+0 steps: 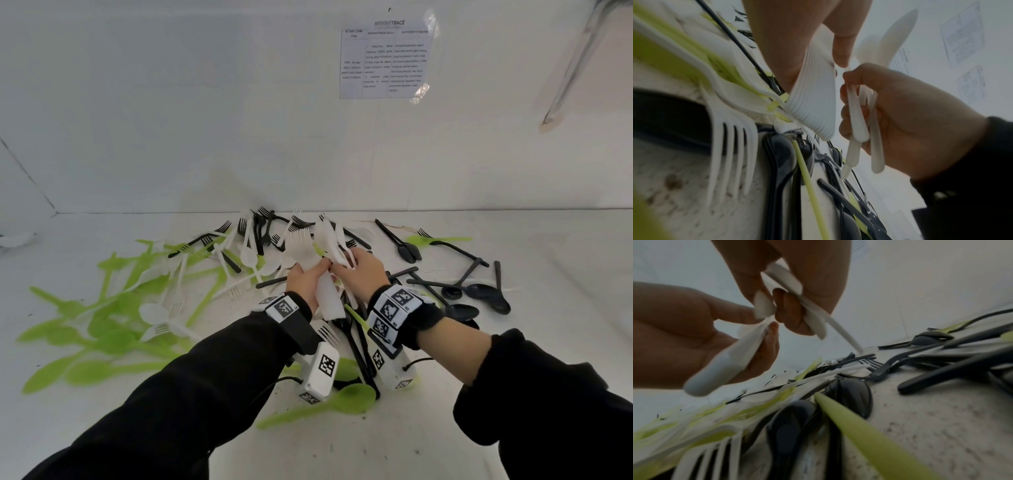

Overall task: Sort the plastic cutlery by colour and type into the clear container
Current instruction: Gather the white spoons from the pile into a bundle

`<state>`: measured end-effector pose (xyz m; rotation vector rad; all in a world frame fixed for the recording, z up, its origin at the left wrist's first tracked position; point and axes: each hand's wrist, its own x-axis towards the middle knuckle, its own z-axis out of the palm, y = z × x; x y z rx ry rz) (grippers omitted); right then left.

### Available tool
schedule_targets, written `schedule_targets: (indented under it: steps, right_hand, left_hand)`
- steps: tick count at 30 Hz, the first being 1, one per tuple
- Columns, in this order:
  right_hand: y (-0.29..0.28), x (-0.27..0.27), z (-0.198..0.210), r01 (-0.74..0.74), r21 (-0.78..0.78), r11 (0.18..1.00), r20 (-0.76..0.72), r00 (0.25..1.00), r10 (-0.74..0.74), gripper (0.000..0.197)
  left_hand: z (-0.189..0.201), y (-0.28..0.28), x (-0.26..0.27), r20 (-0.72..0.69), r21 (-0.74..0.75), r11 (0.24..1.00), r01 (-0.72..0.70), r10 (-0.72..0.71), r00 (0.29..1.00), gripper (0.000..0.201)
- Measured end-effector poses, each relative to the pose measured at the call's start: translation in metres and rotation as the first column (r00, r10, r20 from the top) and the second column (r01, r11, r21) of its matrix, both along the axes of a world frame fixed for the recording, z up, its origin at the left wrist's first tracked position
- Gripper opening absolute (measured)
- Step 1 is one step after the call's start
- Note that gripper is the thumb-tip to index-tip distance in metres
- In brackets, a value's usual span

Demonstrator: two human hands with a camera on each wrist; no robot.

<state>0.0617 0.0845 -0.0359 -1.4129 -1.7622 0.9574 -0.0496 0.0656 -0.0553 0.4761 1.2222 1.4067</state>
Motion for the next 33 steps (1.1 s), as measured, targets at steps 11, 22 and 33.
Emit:
schedule_targets:
  steps: [11,22,33]
  right_hand:
    - [-0.009,0.013,-0.002,-0.121,-0.001,0.993,0.015,0.993,0.121,0.017]
    - [-0.006,0.020,0.005,-0.038,-0.144,0.989,-0.094,0.995,0.024,0.011]
    - [-0.005,0.033,0.001,-0.081,-0.124,0.989,-0.025,0.997,0.078,0.019]
  left_hand:
    - [0.004,-0.003,0.008,-0.003,-0.005,1.000,0.015,-0.015,1.000,0.051]
    - [0.005,-0.005,0.026,0.059,0.007,0.994,0.107,-0.107,0.992,0.012]
    - [0.010,-0.008,0.042,0.090,0.023,0.998,0.063,-0.064,0.994,0.039]
